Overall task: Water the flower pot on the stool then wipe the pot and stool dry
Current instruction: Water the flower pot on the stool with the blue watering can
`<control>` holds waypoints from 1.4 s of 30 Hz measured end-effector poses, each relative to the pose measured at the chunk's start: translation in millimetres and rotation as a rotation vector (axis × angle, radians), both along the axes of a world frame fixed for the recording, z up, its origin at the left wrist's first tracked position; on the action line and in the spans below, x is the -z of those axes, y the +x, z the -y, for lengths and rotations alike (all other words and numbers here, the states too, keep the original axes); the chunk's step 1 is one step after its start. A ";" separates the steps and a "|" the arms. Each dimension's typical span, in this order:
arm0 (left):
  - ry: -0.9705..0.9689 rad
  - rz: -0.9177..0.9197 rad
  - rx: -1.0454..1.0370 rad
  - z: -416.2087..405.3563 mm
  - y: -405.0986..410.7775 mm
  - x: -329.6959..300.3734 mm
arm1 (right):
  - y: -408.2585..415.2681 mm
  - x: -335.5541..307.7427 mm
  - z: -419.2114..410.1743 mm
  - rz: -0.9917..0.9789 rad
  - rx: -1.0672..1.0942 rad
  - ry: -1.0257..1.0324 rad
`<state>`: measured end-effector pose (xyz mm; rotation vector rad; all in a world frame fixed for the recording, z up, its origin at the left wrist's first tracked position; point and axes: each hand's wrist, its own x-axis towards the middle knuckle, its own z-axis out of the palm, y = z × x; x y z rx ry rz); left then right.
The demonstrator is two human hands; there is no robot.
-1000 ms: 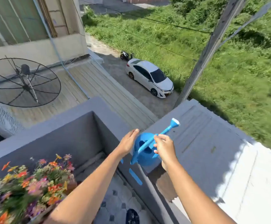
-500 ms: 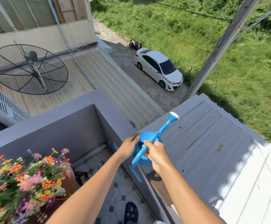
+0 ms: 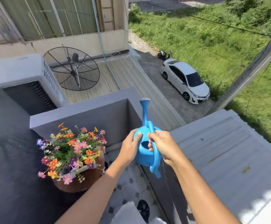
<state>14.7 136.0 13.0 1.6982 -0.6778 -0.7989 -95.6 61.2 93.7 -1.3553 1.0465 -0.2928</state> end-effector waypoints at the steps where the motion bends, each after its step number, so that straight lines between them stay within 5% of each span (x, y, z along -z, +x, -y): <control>1: -0.034 -0.006 -0.039 -13.7 2.9 -3.3 | 5.7 -7.7 -11.4 0.005 -0.037 -0.018; 9: -0.049 0.072 -0.314 -117.4 24.4 -23.3 | 52.4 -31.5 -99.3 0.000 -0.278 -0.143; 19: 0.030 0.062 -0.467 -211.3 20.9 -18.1 | 88.7 -46.0 -170.6 -0.319 -0.610 -0.511; 29: 0.077 -0.005 -0.475 -233.9 20.6 -27.7 | 114.8 -65.6 -201.8 -0.489 -0.768 -0.766; 42: 0.079 -0.040 -0.381 -231.7 23.9 -46.4 | 119.9 -81.6 -190.4 -0.532 -0.757 -0.823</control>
